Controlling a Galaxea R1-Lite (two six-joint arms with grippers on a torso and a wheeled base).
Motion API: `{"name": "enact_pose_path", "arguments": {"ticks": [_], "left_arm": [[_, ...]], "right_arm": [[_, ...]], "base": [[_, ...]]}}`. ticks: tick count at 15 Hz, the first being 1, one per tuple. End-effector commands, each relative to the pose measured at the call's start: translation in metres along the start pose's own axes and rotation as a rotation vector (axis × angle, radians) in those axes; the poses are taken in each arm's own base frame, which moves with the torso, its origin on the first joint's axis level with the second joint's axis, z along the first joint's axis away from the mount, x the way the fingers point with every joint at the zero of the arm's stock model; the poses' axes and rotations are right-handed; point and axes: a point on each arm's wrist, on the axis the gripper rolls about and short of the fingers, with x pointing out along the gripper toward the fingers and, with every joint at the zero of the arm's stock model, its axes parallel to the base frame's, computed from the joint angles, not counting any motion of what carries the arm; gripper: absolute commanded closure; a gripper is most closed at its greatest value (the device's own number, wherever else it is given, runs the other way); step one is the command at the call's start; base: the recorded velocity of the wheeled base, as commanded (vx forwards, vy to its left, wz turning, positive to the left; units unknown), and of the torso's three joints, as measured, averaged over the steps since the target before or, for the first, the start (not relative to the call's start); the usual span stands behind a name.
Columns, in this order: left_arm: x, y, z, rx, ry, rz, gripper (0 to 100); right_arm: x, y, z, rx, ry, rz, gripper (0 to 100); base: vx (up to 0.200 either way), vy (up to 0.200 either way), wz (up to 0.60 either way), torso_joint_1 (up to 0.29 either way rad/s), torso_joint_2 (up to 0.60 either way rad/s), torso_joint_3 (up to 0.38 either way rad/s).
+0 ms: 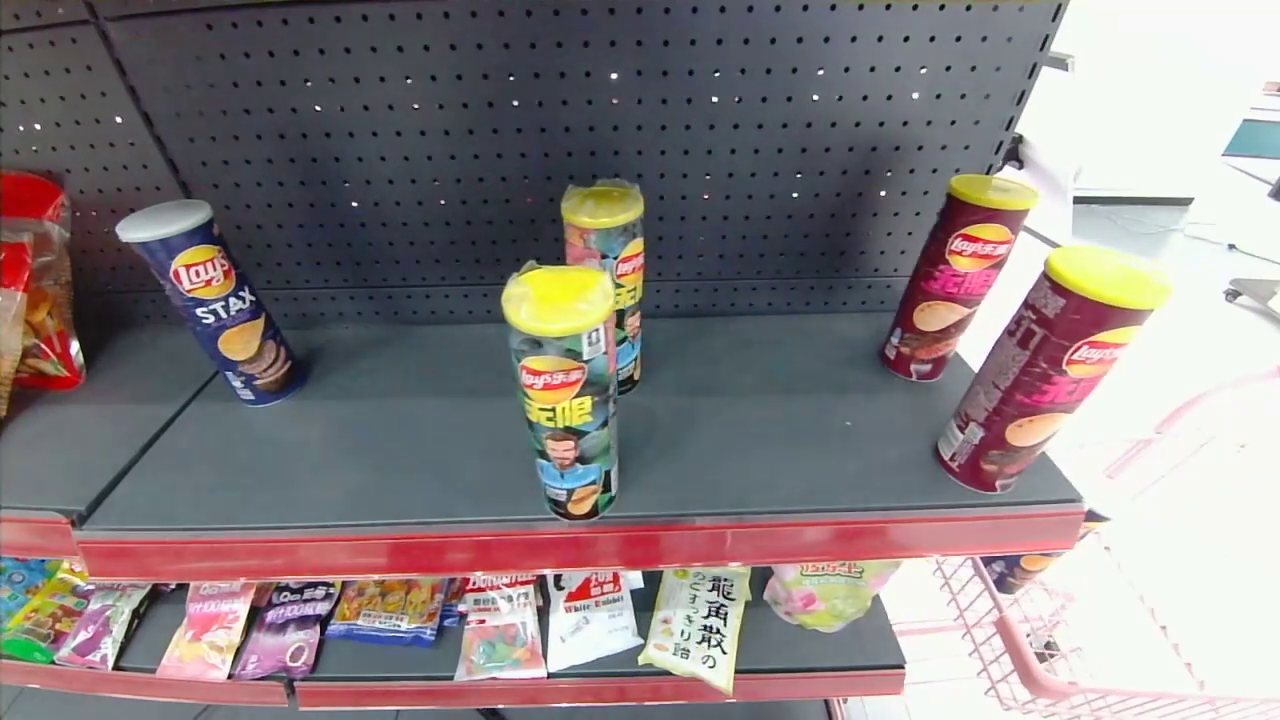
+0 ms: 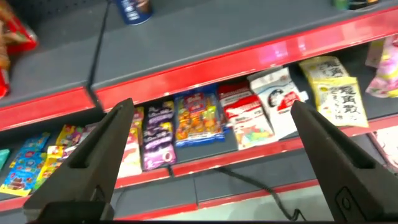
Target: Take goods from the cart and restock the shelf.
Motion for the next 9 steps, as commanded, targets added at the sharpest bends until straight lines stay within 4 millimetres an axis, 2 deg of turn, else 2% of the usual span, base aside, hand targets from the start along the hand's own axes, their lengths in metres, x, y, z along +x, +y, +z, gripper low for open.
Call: {"name": "enact_pose_path", "arguments": {"ticks": [1,2,8,9], "left_arm": [[-0.0002,-0.0001,-0.0002,0.0,-0.001,0.001,0],[-0.0002,-0.0001,-0.0004,0.0,0.0,0.001,0],[0.0003,-0.0003,-0.0014,0.03,0.008,0.0,0],[0.0003,-0.0003,-0.0014,0.035,0.008,0.0,0]], "right_arm": [[0.0009,0.0003,-0.0004,-0.003,0.007,0.0,0],[0.0014,0.0006,-0.0011,-0.004,0.011,0.001,0],[0.0024,0.0013,-0.0042,-0.008,0.021,0.003,0],[0.0026,0.0014,-0.0042,-0.008,0.022,0.004,0]], "base": [[0.0,-0.2,0.0,0.002,0.0,-0.002],[0.0,-0.2,0.0,0.002,0.0,0.012],[0.0,0.0,0.0,0.0,0.0,0.0],[-0.2,0.0,0.0,0.002,0.01,0.007]]}}
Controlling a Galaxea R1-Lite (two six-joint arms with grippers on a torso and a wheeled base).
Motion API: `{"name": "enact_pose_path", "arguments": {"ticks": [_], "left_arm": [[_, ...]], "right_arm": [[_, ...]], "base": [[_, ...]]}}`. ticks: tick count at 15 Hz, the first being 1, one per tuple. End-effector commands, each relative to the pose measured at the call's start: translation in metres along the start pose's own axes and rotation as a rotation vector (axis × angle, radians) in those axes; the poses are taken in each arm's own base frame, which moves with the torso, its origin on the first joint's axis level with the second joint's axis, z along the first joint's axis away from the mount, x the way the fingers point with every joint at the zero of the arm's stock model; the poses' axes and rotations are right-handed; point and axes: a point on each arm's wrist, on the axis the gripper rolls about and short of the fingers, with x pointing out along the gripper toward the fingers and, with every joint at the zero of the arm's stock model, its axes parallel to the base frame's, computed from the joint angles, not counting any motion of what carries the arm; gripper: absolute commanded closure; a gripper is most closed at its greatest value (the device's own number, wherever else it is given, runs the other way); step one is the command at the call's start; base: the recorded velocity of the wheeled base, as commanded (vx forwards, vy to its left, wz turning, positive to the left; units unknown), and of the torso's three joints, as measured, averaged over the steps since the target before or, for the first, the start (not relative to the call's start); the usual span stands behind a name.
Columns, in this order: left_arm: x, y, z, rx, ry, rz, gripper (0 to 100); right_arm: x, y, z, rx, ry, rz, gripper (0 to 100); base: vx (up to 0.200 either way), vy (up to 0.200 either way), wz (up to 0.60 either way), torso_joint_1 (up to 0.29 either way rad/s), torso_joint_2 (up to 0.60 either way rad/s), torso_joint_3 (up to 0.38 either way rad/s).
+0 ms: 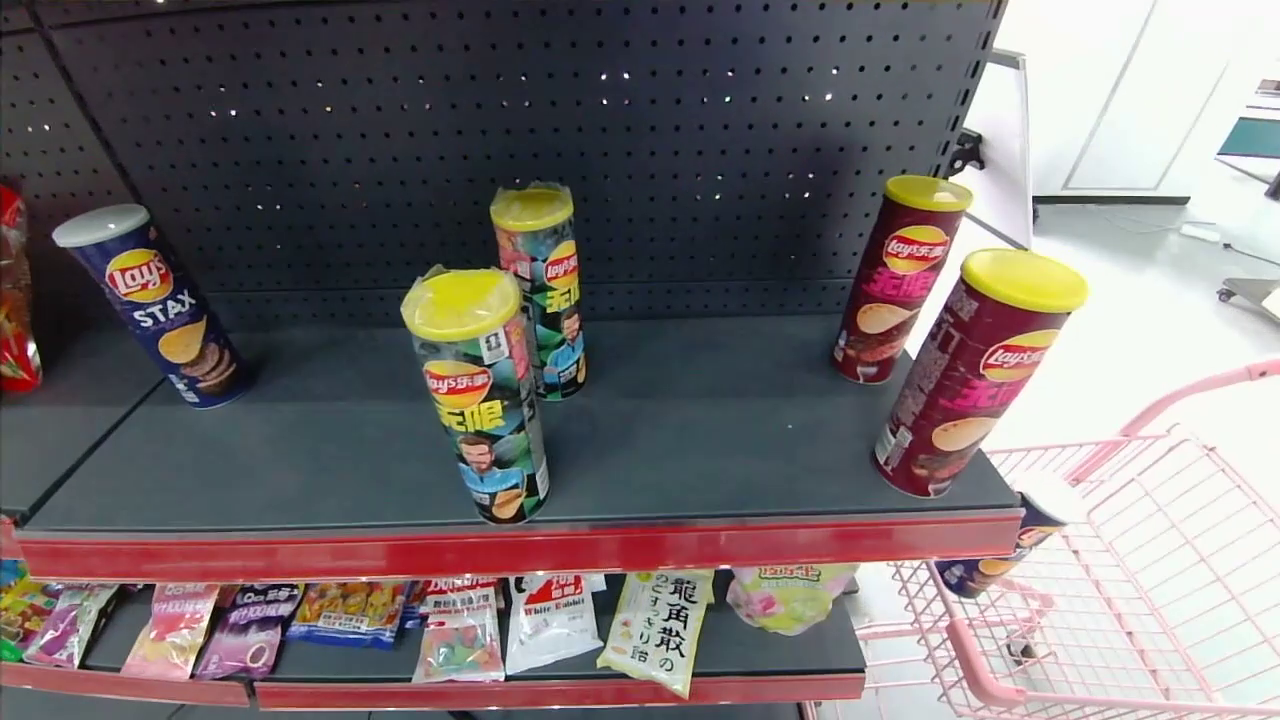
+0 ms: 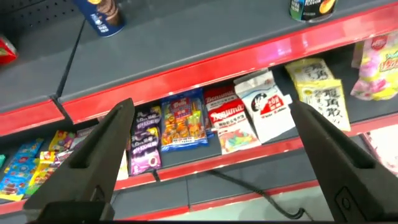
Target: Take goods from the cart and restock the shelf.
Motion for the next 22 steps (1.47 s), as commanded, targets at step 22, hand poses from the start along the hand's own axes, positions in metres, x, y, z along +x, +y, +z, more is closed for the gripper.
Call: {"name": "enact_pose_path", "arguments": {"ticks": [22], "left_arm": [[-0.0036,-0.0014,-0.0017,0.013,-0.028,0.003,0]], "right_arm": [[0.0007,0.0005,-0.0025,-0.011,0.007,0.0,0]], "base": [[0.018,-0.073,0.0,0.002,0.0,0.0]]}}
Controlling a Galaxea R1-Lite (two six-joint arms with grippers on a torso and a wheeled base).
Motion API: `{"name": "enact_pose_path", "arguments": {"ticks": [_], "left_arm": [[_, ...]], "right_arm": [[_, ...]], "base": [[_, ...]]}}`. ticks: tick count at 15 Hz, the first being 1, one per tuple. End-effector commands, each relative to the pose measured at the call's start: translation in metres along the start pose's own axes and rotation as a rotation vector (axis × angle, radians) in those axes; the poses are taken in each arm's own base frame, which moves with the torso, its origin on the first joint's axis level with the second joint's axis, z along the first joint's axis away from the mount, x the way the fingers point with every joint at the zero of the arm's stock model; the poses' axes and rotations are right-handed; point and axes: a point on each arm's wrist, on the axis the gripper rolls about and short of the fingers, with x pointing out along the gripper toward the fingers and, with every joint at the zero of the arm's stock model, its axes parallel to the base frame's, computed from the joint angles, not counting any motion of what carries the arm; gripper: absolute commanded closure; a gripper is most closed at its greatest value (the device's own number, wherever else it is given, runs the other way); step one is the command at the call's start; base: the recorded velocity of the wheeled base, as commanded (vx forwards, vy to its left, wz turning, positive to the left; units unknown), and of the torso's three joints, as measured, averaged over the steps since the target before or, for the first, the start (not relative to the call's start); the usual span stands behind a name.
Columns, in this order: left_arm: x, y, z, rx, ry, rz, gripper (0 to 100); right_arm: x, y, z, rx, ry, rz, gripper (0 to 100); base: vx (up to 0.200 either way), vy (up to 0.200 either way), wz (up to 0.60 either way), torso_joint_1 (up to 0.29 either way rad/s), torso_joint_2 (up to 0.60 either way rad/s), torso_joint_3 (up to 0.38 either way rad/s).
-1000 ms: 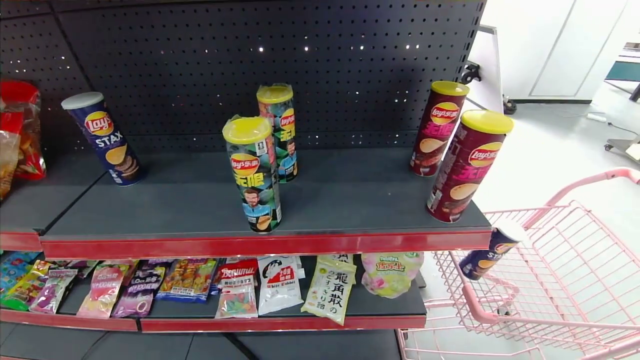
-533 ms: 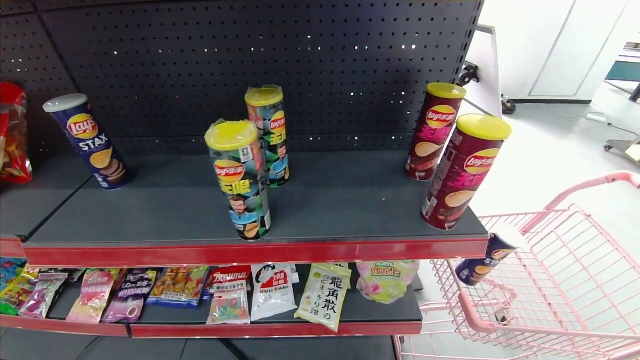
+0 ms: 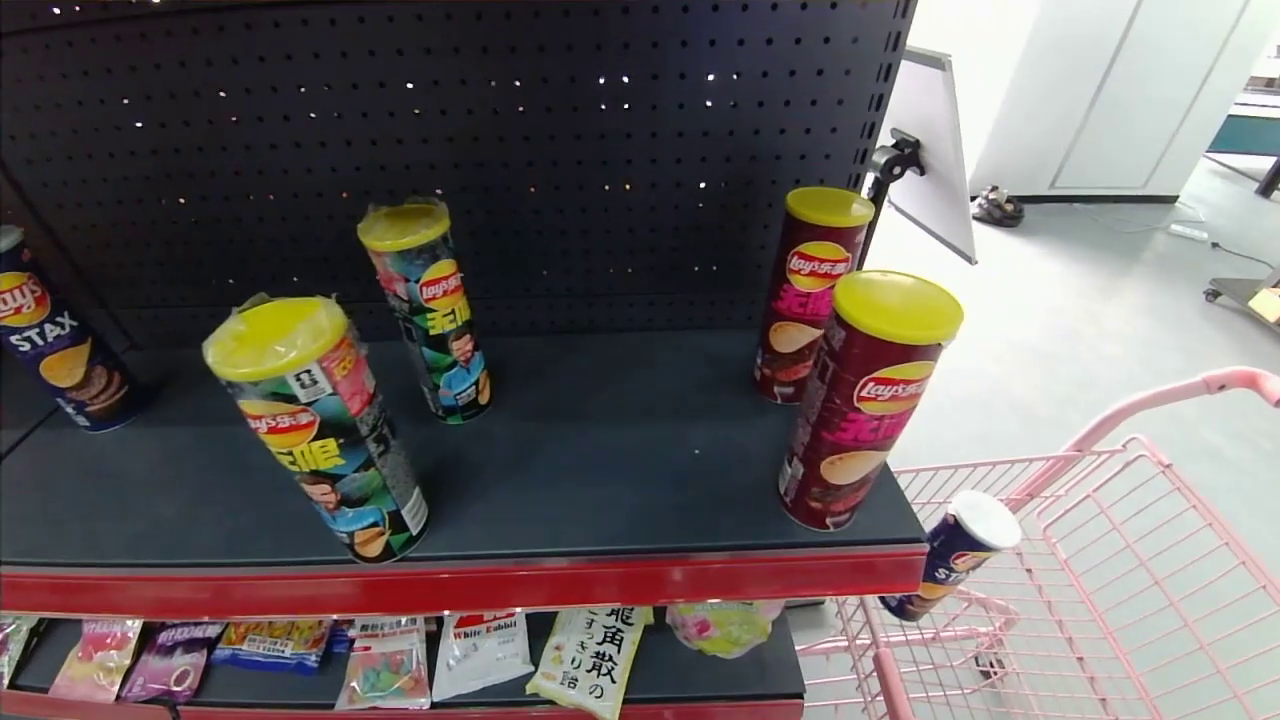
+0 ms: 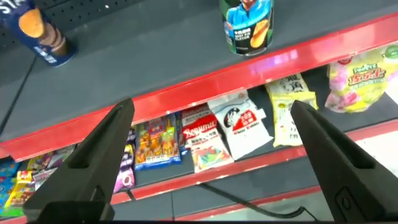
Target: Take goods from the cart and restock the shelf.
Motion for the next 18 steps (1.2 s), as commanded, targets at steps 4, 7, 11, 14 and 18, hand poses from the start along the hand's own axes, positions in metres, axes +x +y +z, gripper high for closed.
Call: {"name": "enact_pose_path", "arguments": {"ticks": [4,7,11,14,18], "left_arm": [[-0.0012,-0.0005,-0.0008,0.029,-0.005,0.009,0],[-0.0005,-0.0011,-0.0031,0.03,-0.001,0.008,0],[-0.0011,-0.0014,-0.0036,0.031,-0.007,0.003,0],[-0.0015,-0.0016,-0.0038,0.032,-0.01,0.004,0],[-0.0021,-0.002,-0.0048,0.033,-0.014,0.005,0]], "right_arm": [[0.0001,0.0001,0.0001,-0.001,-0.001,0.002,0],[-0.0001,0.0,0.0001,0.0,-0.002,0.001,0],[-0.0001,0.0,0.0001,0.0,-0.002,0.001,0],[-0.0001,0.0,0.0001,-0.002,-0.002,0.001,0],[0.0001,0.0001,-0.0003,-0.007,0.0,0.001,0]], "base": [[0.0,0.0,0.0,0.0,0.0,0.0],[-0.2,-0.067,0.0,0.012,0.01,-0.001],[0.0,0.0,0.0,0.0,0.0,0.0],[0.0,0.0,0.0,0.0,0.0,0.0],[0.0,0.0,0.0,0.0,0.0,0.0]]}}
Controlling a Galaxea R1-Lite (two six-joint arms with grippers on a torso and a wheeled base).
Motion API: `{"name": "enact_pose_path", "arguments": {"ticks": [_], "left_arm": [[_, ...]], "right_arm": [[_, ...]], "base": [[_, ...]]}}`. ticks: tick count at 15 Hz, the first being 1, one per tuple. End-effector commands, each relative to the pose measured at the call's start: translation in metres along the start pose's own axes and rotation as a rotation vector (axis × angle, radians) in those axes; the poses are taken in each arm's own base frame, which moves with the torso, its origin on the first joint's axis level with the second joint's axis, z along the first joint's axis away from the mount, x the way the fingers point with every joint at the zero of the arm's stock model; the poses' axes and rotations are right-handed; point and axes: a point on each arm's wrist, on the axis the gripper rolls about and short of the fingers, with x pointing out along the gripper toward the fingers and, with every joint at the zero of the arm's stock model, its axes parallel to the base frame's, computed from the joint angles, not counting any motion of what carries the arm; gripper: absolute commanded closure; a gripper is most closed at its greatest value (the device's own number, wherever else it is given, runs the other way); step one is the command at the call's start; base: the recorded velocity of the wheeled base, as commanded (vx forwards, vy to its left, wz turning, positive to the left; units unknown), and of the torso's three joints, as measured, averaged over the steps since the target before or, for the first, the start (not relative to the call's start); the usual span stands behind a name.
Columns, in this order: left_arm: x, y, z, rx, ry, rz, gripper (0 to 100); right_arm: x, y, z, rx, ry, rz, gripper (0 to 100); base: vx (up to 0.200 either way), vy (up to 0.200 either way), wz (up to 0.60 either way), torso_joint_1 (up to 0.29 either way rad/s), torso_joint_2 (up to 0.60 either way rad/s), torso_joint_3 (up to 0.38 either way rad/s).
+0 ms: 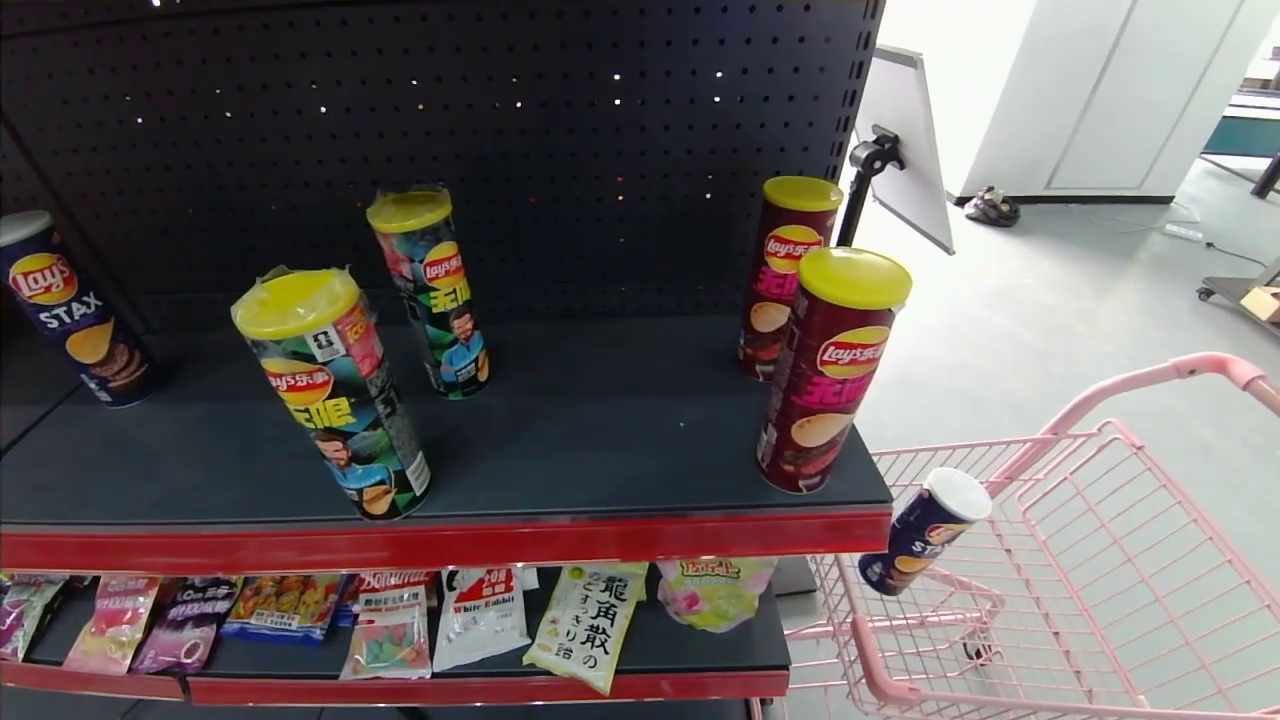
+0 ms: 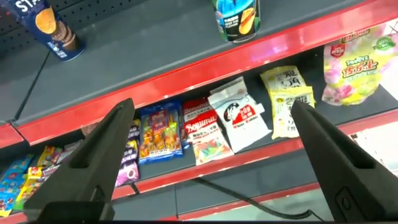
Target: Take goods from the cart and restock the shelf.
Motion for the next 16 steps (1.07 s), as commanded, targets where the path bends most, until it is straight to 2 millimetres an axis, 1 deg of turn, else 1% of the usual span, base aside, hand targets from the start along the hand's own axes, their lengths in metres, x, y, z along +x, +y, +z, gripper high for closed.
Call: {"name": "enact_pose_path", "arguments": {"ticks": [1,9,16], "left_arm": [[-0.0004,-0.0001,-0.0001,0.001,-0.003,0.001,0],[-0.0013,-0.0011,-0.0025,0.003,-0.012,-0.009,0],[-0.0038,-0.0027,-0.0077,0.011,-0.042,-0.045,0]], "right_arm": [[0.0001,0.0001,-0.0005,-0.001,0.002,0.0,0],[-0.0011,0.0001,-0.003,-0.005,0.014,0.003,0],[-0.0004,0.0006,-0.0071,-0.024,0.02,-0.004,0]], "base": [[0.0,0.0,0.0,0.0,0.0,0.0],[0.0,0.0,-0.6,0.004,0.01,0.001],[0.0,0.0,0.0,0.0,0.0,0.0]]}}
